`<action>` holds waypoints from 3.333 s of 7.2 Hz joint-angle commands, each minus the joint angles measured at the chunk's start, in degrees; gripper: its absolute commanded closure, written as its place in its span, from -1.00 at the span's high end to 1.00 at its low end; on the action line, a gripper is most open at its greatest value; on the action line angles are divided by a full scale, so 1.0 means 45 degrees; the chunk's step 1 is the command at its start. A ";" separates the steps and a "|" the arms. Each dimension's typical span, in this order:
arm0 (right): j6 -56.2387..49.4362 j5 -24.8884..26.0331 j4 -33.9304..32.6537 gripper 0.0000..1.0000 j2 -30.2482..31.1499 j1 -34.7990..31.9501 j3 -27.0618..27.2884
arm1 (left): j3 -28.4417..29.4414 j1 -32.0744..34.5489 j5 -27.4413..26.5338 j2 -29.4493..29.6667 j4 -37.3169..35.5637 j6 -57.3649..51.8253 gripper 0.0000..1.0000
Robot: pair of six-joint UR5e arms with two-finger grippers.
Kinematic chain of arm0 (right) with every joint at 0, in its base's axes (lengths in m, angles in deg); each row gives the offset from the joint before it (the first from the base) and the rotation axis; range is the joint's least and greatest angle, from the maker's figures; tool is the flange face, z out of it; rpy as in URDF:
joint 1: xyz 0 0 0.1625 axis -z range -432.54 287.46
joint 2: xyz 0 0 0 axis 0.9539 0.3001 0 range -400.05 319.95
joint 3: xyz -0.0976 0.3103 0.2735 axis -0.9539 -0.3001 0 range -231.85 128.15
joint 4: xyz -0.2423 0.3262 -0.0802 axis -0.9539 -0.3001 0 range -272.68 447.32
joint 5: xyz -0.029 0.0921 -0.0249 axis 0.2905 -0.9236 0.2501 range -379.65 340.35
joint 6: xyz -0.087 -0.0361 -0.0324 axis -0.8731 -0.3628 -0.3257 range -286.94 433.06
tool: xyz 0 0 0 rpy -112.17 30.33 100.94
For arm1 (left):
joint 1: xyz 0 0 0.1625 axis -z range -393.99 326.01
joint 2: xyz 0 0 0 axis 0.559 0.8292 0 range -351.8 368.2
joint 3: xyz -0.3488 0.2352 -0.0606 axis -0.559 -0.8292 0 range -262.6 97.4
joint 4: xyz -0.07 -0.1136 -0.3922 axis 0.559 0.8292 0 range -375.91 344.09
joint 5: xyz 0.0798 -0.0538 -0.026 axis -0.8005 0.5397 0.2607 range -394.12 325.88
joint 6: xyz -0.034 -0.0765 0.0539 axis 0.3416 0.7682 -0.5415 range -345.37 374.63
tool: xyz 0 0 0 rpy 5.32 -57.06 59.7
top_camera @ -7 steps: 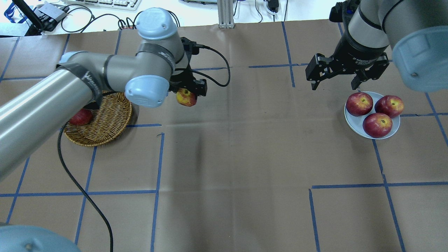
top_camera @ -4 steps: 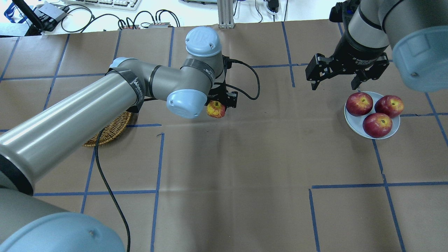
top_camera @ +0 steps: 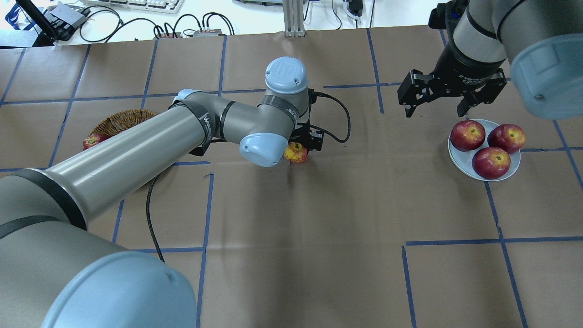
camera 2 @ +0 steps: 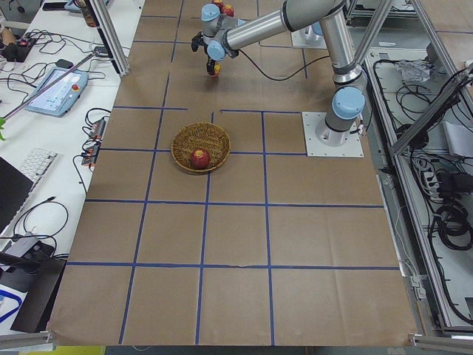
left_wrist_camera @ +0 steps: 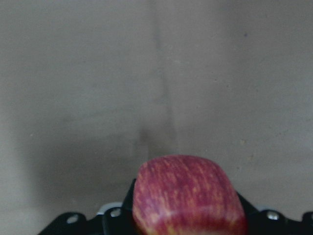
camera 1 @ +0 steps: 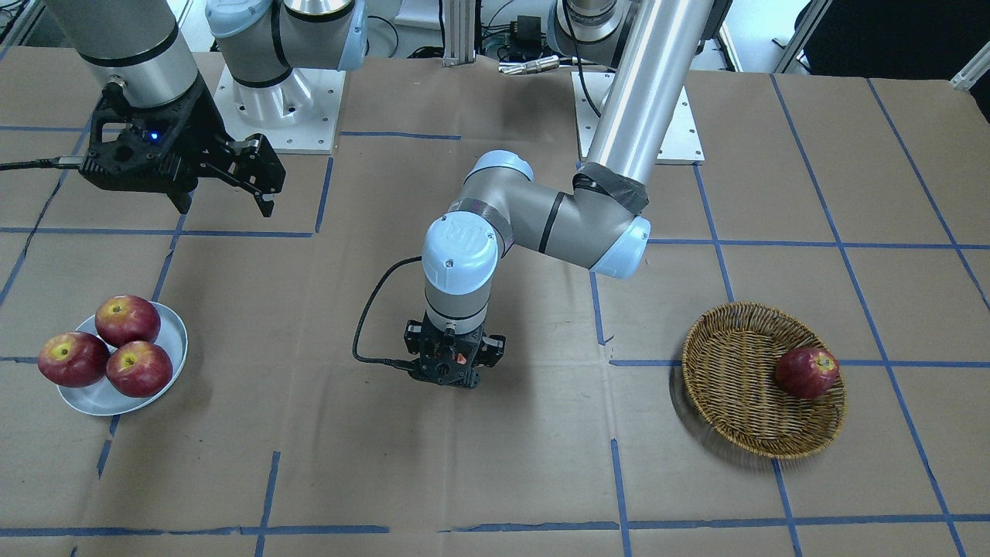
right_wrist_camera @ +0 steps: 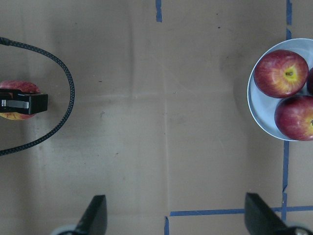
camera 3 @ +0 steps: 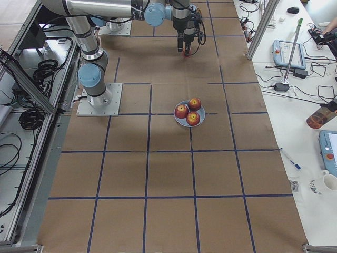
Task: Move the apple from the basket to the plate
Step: 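Carry the apple toward the table center and set it down, then raise the left gripper away while the right gripper reaches to the apple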
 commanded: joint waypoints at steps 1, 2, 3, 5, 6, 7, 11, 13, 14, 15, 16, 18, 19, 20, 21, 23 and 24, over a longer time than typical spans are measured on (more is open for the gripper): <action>0.0000 -0.0004 -0.0009 1.00 0.0000 0.0000 0.0000 | 0.0060 0.0022 -0.0049 0.0069 -0.0083 0.0006 0.60; 0.0000 0.0016 0.0010 1.00 0.0000 0.0000 0.0000 | 0.0060 0.0022 -0.0011 0.0089 -0.0102 0.0006 0.94; 0.0000 -0.0023 -0.0009 1.00 0.0000 -0.0019 0.0000 | 0.0060 0.0022 0.0028 0.0050 -0.0103 0.0006 0.96; 0.0000 -0.0004 -0.0009 1.00 0.0000 -0.0019 0.0000 | 0.0719 0.0003 -0.0030 -0.0552 0.0381 0.0006 0.98; -0.0020 0.0016 -0.0067 1.00 0.0019 -0.0039 0.0000 | 0.1517 -0.0152 -0.0146 -0.1232 0.1971 -0.0110 0.98; 0.0000 0.0016 -0.0222 1.00 -0.0019 -0.0058 0.0000 | 0.2531 -0.0501 -0.0399 -0.2071 0.3959 -0.0227 0.98; 0.1145 0.0016 -0.1077 1.00 -0.0563 -0.0679 -0.0136 | 0.3889 -0.2765 -0.0499 -0.5294 0.9400 -0.3152 0.98; 0.2511 0.0055 -0.2132 1.00 -0.1576 -0.2237 -0.0486 | 0.3850 -0.3258 -0.0479 -0.5770 1.0678 -0.3236 0.98; 0.3196 0.0113 -0.2679 1.00 -0.2181 -0.2884 -0.0643 | 0.3714 -0.3240 -0.0499 -0.5983 1.0717 -0.3275 0.98; 0.3957 0.0616 -0.3284 1.00 -0.2787 -0.3548 -0.0819 | 0.3287 -0.3297 -0.0499 -0.6353 1.0698 -0.3836 0.98; 0.4854 0.0679 -0.3870 1.00 -0.3566 -0.4250 -0.1033 | 0.2761 -0.3414 -0.0460 -0.6762 1.0602 -0.4112 0.98; 0.5952 0.1319 -0.5799 1.00 -0.5304 -0.5288 -0.1191 | 0.1820 -0.3764 -0.0440 -0.7215 0.9999 -0.4153 0.98; 0.6344 0.1402 -0.6525 1.00 -0.6086 -0.5602 -0.1191 | 0.1470 -0.3979 -0.0421 -0.7409 0.9976 -0.4135 0.98; 0.6405 0.1403 -0.7190 1.00 -0.6654 -0.5702 -0.1114 | 0.1235 -0.4001 -0.0343 -0.7527 0.9879 -0.3999 0.98; 0.6387 0.1383 -0.7854 0.99 -0.7279 -0.5761 -0.0959 | 0.1116 -0.4040 -0.0343 -0.7528 0.9723 -0.4017 0.98; 0.6250 0.1403 -0.9184 0.99 -0.8044 -0.5742 -0.0394 | 0.1018 -0.4040 -0.0343 -0.7548 0.9625 -0.4036 0.98; 0.6230 0.1403 -0.9537 0.97 -0.8240 -0.5723 0.0015 | 0.0998 -0.4040 -0.0343 -0.7548 0.9624 -0.4037 0.98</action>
